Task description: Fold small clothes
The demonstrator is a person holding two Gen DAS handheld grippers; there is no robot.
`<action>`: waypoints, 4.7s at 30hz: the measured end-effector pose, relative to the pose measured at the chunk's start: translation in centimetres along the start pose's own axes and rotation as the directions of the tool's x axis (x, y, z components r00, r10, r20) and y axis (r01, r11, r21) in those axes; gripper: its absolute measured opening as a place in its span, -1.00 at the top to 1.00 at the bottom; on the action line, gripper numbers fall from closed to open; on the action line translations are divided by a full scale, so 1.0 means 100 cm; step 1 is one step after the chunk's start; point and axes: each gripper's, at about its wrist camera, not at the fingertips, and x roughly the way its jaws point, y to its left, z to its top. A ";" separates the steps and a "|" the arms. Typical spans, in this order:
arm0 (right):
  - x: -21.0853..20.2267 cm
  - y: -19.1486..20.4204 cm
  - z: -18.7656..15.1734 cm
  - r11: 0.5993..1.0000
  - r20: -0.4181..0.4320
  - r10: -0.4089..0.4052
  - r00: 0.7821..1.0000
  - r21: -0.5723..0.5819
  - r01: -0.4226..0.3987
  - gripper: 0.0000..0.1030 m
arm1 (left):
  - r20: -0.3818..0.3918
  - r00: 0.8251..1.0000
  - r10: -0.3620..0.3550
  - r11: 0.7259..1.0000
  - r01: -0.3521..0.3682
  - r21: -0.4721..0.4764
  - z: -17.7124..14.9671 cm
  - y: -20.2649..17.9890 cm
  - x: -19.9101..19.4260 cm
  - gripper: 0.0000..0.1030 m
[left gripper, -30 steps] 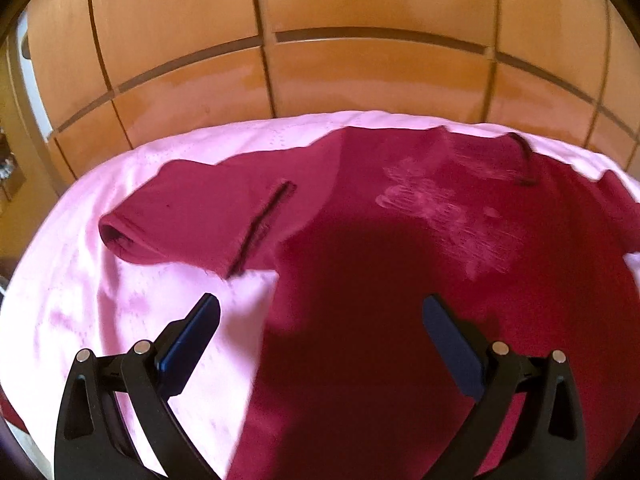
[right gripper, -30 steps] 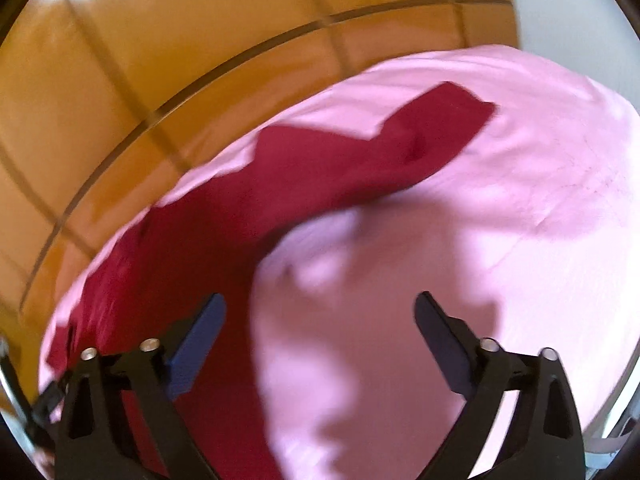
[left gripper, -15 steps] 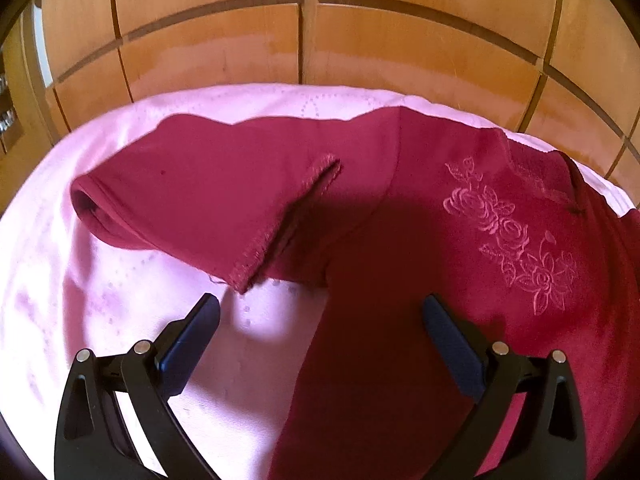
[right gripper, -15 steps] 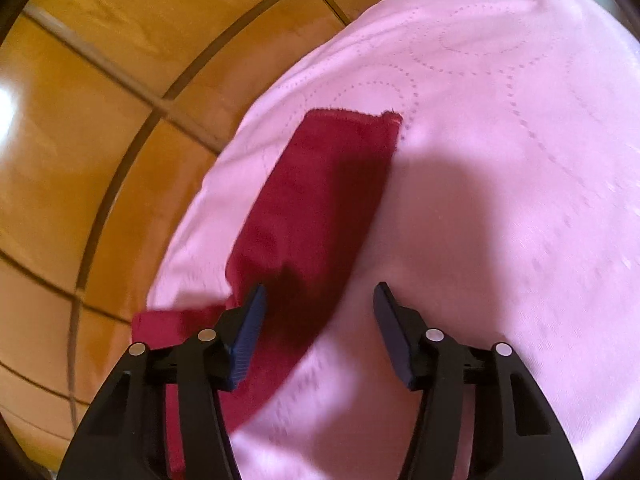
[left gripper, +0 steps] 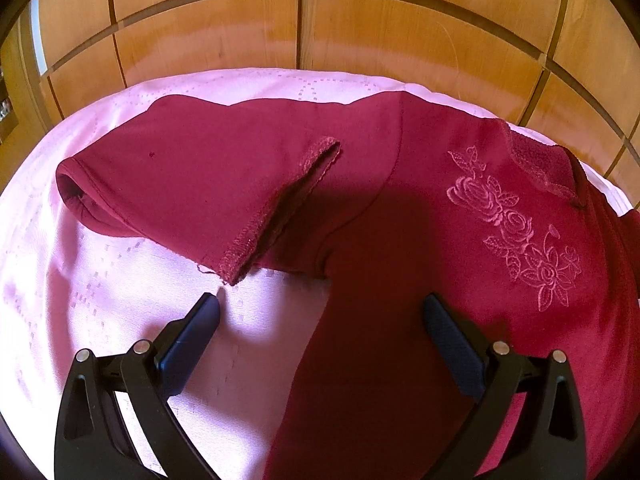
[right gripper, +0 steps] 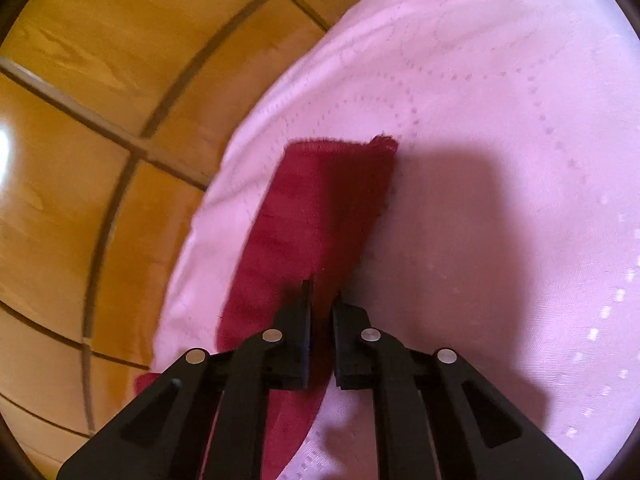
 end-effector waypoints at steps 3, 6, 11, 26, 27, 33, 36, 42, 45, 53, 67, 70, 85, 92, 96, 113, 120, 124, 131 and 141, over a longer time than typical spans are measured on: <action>-0.022 -0.001 0.001 0.999 0.054 0.007 0.999 -0.035 -0.006 0.85 | 0.000 1.000 0.003 1.000 -0.003 0.002 0.000 0.000 0.000 -0.97; -0.046 -0.009 0.003 0.999 0.115 -0.016 0.993 -0.049 0.022 0.87 | 0.000 1.000 0.002 1.000 -0.002 0.002 0.000 0.001 0.001 -0.97; -0.056 -0.042 -0.004 0.996 0.075 -0.081 0.994 0.048 0.078 0.87 | 0.000 1.000 0.003 1.000 -0.003 0.002 0.000 0.001 0.001 -0.97; -0.032 -0.019 0.004 0.999 0.070 -0.053 0.996 0.002 0.053 -0.34 | 0.000 1.000 -0.002 1.000 0.002 -0.001 0.000 0.003 0.000 -0.97; -0.030 -0.016 0.005 0.997 0.066 -0.069 0.995 -0.023 0.070 0.17 | 0.001 1.000 -0.003 1.000 0.003 -0.002 0.000 0.003 0.001 -0.97; -0.033 -0.008 0.003 0.995 0.055 -0.081 0.995 -0.059 0.084 0.70 | -0.001 1.000 -0.011 1.000 0.011 -0.006 0.000 0.004 0.001 -0.97; -0.050 0.028 -0.008 0.971 0.109 -0.072 0.991 -0.220 0.094 0.73 | -0.001 1.000 -0.011 1.000 0.011 -0.006 0.001 0.004 0.002 -0.97; -0.075 0.115 -0.049 0.902 0.095 0.057 0.994 -0.431 -0.011 0.73 | 0.000 1.000 -0.012 1.000 0.012 -0.007 0.002 0.004 0.003 -0.97; -0.077 0.155 -0.083 0.851 0.054 0.082 0.995 -0.524 -0.041 0.73 | 0.000 1.000 -0.014 1.000 0.014 -0.008 0.002 0.004 0.003 -0.97; -0.058 0.228 -0.179 0.726 -0.106 0.136 0.985 -0.666 -0.172 0.73 | 0.001 1.000 -0.019 1.000 0.019 -0.012 0.001 0.005 0.002 -0.97; -0.006 0.263 -0.337 0.511 -0.319 0.016 0.948 -0.812 -0.282 -0.13 | 0.002 1.000 -0.022 1.000 0.022 -0.014 0.002 0.005 0.002 -0.96; -0.028 0.258 -0.345 0.493 -0.376 0.085 0.923 -0.789 -0.367 -0.33 | 0.002 1.000 -0.022 1.000 0.022 -0.015 0.002 0.005 0.002 -0.96; -0.089 0.143 -0.244 0.746 -0.262 0.184 0.947 -0.590 -0.309 -0.66 | 0.091 0.921 -0.378 0.911 0.387 -0.139 0.041 -0.042 -0.039 -0.96; -0.073 0.122 -0.207 0.822 -0.170 0.310 0.935 -0.447 -0.354 -0.69 | 0.042 0.874 -0.484 0.872 0.486 -0.055 0.088 -0.107 -0.010 -0.95; -0.060 0.107 -0.193 0.867 -0.118 0.346 0.931 -0.339 -0.365 -0.79 | -0.013 0.887 -0.461 0.887 0.461 0.007 0.101 -0.141 0.013 -0.61; -0.051 0.099 -0.198 0.850 -0.138 0.367 0.920 -0.353 -0.392 -0.87 | -0.040 0.853 -0.521 0.853 0.519 -0.059 0.090 -0.111 0.005 0.93; -0.047 0.110 -0.208 0.824 -0.186 0.353 0.917 -0.402 -0.399 -0.87 | -0.123 0.887 -0.444 0.895 0.433 -0.110 0.057 -0.077 0.042 0.93; -0.037 0.108 -0.207 0.849 -0.211 0.305 0.929 -0.381 -0.366 -0.87 | -0.065 0.903 -0.424 0.905 0.423 -0.034 0.045 -0.083 0.048 0.87; -0.074 0.126 -0.237 0.735 -0.363 0.246 0.899 -0.534 -0.417 -0.90 | -0.053 0.905 -0.421 0.907 0.422 0.001 0.058 -0.072 0.038 0.91; -0.073 0.143 -0.174 0.821 -0.084 0.156 0.984 -0.544 -0.176 -0.02 | -0.050 0.927 -0.373 0.927 0.374 0.031 0.064 -0.061 0.048 1.00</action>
